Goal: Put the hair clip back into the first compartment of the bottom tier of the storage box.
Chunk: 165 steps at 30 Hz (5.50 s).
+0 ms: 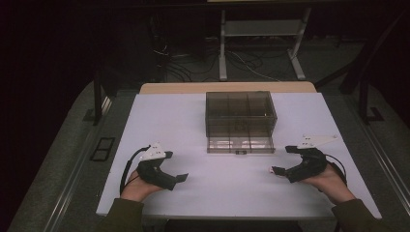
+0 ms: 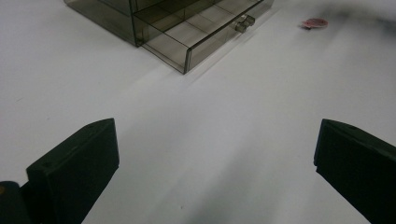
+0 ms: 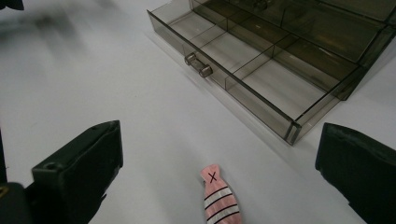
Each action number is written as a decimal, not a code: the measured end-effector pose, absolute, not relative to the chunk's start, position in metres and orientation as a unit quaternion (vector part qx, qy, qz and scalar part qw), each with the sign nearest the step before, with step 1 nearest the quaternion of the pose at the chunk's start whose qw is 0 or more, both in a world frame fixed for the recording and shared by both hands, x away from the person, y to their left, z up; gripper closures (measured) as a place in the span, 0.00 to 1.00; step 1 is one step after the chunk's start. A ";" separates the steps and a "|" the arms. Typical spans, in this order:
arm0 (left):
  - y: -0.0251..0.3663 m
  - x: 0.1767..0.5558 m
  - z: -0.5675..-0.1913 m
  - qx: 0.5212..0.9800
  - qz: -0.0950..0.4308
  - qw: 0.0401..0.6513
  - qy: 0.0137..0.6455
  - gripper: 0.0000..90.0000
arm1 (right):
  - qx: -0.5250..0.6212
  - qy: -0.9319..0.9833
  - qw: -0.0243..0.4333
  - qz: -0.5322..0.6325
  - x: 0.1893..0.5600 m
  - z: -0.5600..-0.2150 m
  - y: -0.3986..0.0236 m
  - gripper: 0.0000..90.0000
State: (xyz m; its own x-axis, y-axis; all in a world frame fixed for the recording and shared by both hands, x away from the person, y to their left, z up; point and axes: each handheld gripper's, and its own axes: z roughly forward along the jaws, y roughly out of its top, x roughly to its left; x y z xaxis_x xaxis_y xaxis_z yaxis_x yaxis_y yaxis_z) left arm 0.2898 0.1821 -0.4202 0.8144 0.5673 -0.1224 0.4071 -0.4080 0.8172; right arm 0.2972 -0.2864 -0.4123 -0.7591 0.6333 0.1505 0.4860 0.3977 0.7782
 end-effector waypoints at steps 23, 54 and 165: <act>0.182 0.291 -0.422 0.835 0.088 0.461 0.288 0.00 | 0.328 0.836 0.085 0.431 0.315 -0.411 -0.283 0.00; 0.183 0.291 -0.421 0.827 0.091 0.472 0.293 0.00 | 0.308 0.862 0.071 0.395 0.311 -0.416 -0.288 0.19; 0.180 0.290 -0.424 0.833 0.083 0.466 0.285 0.00 | 0.243 0.913 0.060 0.322 0.301 -0.442 -0.287 0.74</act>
